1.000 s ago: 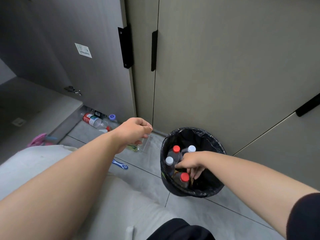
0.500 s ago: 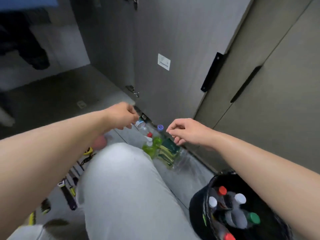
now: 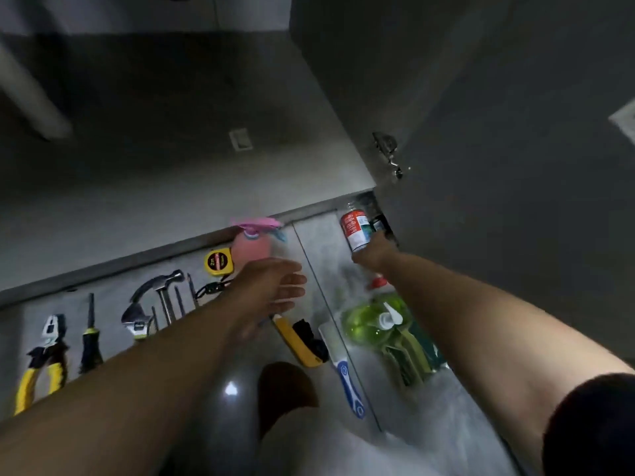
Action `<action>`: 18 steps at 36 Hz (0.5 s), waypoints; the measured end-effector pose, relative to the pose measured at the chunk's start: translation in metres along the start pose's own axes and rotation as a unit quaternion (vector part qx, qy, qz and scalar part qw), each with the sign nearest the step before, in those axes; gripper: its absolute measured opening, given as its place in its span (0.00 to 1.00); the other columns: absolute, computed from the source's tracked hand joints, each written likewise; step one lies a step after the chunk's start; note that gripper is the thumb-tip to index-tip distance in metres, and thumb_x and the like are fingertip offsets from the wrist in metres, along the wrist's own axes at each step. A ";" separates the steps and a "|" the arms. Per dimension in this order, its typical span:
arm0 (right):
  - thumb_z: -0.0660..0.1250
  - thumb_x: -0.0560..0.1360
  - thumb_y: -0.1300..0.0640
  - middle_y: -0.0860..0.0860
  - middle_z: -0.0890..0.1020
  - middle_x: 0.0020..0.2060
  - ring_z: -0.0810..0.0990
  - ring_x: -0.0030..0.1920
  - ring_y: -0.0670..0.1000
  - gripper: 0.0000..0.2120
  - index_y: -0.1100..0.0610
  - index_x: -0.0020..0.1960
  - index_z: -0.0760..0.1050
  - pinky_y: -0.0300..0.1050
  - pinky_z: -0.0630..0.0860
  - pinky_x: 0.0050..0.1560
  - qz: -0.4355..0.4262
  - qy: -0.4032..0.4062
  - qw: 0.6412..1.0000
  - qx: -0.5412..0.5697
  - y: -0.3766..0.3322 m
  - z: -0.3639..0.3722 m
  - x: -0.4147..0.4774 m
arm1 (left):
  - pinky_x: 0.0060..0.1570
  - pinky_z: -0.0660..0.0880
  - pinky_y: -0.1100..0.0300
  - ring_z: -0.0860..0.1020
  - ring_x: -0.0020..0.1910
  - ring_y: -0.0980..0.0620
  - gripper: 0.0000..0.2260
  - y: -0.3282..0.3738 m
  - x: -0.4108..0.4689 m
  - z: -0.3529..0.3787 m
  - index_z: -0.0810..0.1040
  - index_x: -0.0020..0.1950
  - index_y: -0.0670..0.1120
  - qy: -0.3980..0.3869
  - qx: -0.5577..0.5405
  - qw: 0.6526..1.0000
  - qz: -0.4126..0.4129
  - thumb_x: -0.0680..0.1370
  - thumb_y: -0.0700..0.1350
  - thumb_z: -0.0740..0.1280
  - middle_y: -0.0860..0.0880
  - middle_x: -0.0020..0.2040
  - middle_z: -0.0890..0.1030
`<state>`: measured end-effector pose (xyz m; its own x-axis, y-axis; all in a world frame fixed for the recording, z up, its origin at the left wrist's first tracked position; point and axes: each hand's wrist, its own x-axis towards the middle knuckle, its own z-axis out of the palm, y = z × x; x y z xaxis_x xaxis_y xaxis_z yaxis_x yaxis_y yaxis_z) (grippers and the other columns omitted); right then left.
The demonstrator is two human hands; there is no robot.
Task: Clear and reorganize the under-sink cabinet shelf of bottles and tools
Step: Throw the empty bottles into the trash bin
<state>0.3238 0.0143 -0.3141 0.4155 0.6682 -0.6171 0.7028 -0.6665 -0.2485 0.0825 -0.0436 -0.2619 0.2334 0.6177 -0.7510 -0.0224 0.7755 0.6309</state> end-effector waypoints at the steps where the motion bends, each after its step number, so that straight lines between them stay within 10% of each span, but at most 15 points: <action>1: 0.72 0.72 0.49 0.62 0.70 0.70 0.72 0.68 0.63 0.41 0.59 0.78 0.56 0.53 0.73 0.66 0.015 0.007 1.000 -0.026 -0.002 0.005 0.014 | 0.53 0.80 0.52 0.85 0.51 0.47 0.09 -0.005 0.009 -0.005 0.82 0.57 0.45 -0.006 -0.022 1.000 -0.009 0.80 0.47 0.68 0.48 0.48 0.87; 7: 0.72 0.74 0.47 0.63 0.64 0.75 0.67 0.73 0.61 0.49 0.63 0.80 0.45 0.52 0.66 0.73 0.087 0.035 0.993 -0.077 -0.009 0.034 0.069 | 0.63 0.74 0.46 0.78 0.64 0.49 0.16 -0.027 0.051 -0.019 0.79 0.65 0.57 -0.039 -0.143 0.988 -0.048 0.79 0.58 0.66 0.50 0.62 0.82; 13: 0.76 0.70 0.48 0.59 0.79 0.60 0.81 0.57 0.60 0.36 0.60 0.70 0.66 0.54 0.80 0.58 0.095 -0.001 0.993 0.071 -0.024 0.055 0.045 | 0.69 0.67 0.43 0.72 0.70 0.49 0.32 -0.036 0.069 -0.015 0.66 0.77 0.59 -0.071 -0.132 0.985 -0.080 0.75 0.67 0.66 0.51 0.71 0.74; 18: 0.74 0.73 0.50 0.58 0.80 0.47 0.82 0.43 0.57 0.24 0.60 0.63 0.74 0.48 0.82 0.43 0.097 -0.172 0.945 0.261 -0.036 0.060 -0.013 | 0.64 0.74 0.44 0.77 0.62 0.52 0.26 -0.034 0.072 -0.004 0.75 0.65 0.61 -0.086 -0.084 0.989 -0.090 0.72 0.72 0.65 0.54 0.65 0.79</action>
<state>0.2586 0.0104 -0.3418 0.2324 0.4301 -0.8723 0.2143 -0.8975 -0.3855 0.0963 -0.0250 -0.3375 0.4101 0.4468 -0.7951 -0.1222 0.8908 0.4376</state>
